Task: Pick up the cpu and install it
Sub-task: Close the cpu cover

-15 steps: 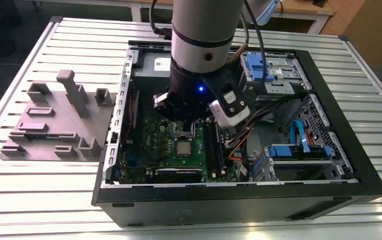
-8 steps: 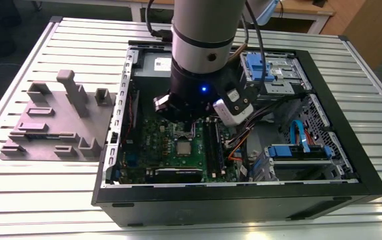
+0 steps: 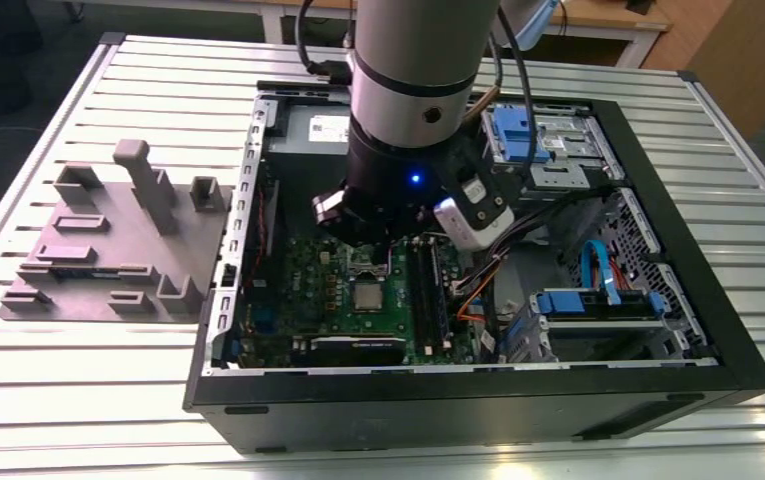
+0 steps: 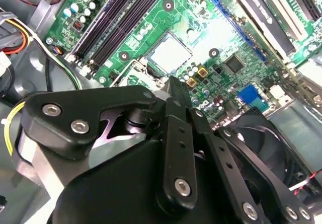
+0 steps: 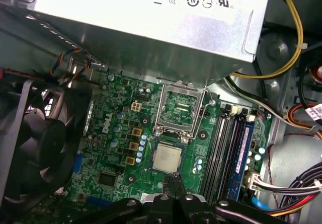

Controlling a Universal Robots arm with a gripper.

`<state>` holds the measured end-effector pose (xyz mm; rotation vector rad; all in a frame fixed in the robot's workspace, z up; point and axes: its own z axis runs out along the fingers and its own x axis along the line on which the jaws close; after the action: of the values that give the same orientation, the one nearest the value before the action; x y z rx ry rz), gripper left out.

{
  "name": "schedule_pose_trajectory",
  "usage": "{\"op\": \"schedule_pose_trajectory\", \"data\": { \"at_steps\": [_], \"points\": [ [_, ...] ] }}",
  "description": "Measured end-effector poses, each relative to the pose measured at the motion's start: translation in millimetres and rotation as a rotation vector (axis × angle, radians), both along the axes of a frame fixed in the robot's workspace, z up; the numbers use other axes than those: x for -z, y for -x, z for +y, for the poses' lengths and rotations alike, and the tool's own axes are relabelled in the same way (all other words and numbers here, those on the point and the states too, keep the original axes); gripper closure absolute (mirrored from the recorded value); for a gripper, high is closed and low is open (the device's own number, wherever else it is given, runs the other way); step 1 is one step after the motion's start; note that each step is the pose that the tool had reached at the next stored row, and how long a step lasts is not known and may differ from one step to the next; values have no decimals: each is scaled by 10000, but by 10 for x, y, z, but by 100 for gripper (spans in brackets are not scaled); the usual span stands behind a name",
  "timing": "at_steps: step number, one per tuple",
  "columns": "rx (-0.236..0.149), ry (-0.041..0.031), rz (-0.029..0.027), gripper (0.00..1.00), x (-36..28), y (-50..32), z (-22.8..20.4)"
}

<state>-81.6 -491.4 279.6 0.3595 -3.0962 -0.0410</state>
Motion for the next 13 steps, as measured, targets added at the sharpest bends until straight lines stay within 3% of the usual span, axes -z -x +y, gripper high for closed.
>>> {"op": "schedule_pose_trajectory", "data": {
  "at_steps": [4,13],
  "points": [
    [-155,0,0,90,0,0,0],
    [-1094,0,0,90,1,0,-1]
  ]
}}
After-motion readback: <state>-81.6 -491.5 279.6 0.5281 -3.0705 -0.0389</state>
